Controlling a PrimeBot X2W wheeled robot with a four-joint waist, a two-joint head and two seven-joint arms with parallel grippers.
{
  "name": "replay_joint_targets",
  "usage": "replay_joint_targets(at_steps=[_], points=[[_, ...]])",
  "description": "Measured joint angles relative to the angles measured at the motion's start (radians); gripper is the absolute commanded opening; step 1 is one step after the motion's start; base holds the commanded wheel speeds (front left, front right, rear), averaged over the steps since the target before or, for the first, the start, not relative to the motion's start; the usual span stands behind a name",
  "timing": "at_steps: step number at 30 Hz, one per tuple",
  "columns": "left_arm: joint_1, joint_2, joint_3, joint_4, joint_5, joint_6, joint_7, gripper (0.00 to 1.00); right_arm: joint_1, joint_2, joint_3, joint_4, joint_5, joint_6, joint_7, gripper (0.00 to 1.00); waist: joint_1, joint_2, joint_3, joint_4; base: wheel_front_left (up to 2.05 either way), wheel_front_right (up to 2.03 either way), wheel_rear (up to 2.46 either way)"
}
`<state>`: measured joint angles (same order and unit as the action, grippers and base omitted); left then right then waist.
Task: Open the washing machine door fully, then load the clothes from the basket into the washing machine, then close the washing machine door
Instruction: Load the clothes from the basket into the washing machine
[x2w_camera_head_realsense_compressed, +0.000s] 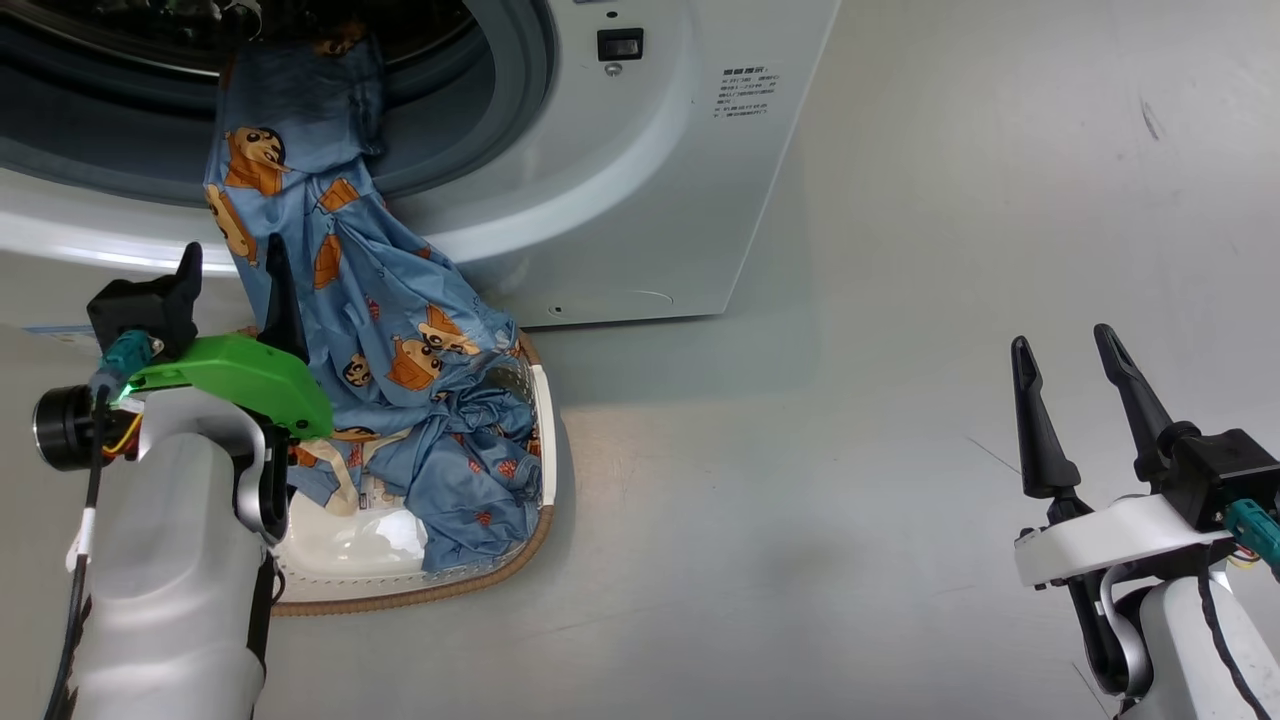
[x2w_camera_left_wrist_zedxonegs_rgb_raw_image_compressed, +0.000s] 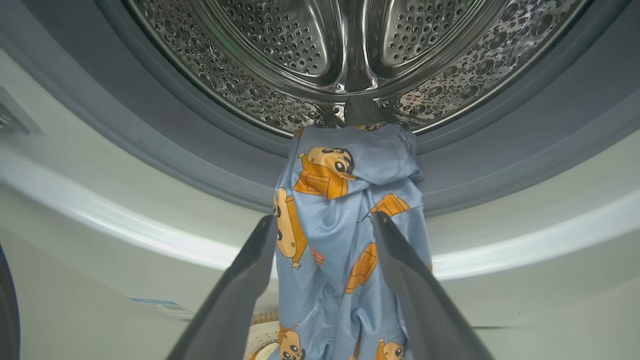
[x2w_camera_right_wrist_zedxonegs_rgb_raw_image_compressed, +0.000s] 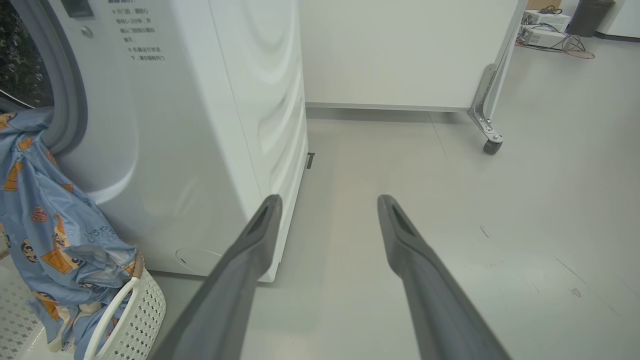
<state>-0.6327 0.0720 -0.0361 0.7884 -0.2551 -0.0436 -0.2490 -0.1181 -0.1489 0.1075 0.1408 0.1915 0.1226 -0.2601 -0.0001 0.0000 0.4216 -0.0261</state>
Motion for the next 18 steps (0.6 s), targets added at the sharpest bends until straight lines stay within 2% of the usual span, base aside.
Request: replay_joint_targets(at_steps=[18], points=[[0.266, -0.018, 0.026, -0.193, -0.015, 0.009, 0.0, 1.0, 0.016, -0.002, -0.004, 0.0, 0.0, 0.0, 0.0, 1.0, 0.0, 0.0, -0.045, -0.005, 0.0, 0.0, 0.0]])
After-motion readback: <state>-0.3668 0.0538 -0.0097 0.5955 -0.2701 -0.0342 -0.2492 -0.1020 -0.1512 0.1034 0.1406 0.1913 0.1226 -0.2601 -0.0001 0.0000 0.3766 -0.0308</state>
